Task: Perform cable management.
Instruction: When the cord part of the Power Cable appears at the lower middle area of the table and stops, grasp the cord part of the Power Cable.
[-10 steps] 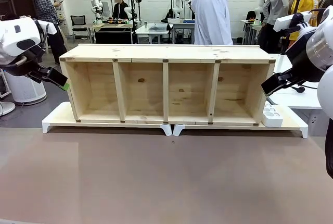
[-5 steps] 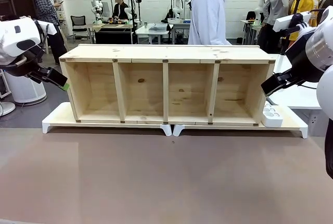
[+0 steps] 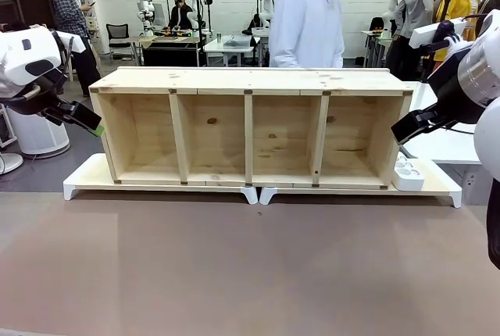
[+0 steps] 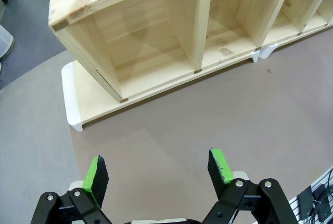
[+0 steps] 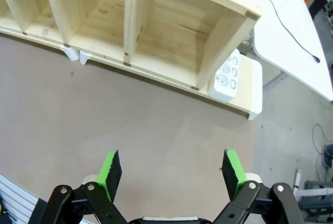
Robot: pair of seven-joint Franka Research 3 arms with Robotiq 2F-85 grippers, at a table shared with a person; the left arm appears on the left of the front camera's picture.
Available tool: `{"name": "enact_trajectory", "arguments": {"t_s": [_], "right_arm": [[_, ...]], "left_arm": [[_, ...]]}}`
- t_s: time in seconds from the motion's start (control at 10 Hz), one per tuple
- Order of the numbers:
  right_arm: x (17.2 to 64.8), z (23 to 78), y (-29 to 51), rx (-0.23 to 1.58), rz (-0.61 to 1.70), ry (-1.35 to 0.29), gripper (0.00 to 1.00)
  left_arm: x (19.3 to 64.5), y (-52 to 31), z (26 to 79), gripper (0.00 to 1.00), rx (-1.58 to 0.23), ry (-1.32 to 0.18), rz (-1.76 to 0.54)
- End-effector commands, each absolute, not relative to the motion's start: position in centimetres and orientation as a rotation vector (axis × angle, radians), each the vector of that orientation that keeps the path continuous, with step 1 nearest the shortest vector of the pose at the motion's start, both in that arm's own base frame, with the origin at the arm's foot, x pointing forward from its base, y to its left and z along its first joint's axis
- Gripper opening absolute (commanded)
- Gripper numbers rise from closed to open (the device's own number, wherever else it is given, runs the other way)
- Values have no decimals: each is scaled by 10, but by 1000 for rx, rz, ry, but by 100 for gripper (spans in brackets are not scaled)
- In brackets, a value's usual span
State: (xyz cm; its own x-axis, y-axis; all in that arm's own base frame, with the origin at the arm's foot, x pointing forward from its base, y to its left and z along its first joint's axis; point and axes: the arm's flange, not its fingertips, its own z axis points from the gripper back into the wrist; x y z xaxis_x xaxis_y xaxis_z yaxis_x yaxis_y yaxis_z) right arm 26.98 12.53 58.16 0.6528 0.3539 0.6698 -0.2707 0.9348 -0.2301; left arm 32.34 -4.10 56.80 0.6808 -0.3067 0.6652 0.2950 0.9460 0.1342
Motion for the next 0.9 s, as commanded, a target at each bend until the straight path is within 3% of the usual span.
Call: {"name": "enact_trajectory", "arguments": {"t_s": [0.0, 0.8], "right_arm": [[270, 582, 125, -112, 353, -783, 100], [270, 582, 125, -112, 353, -783, 100]], "left_arm": [[323, -40, 568, 100, 16, -751, -329], [323, -40, 568, 100, 16, -751, -329]]}}
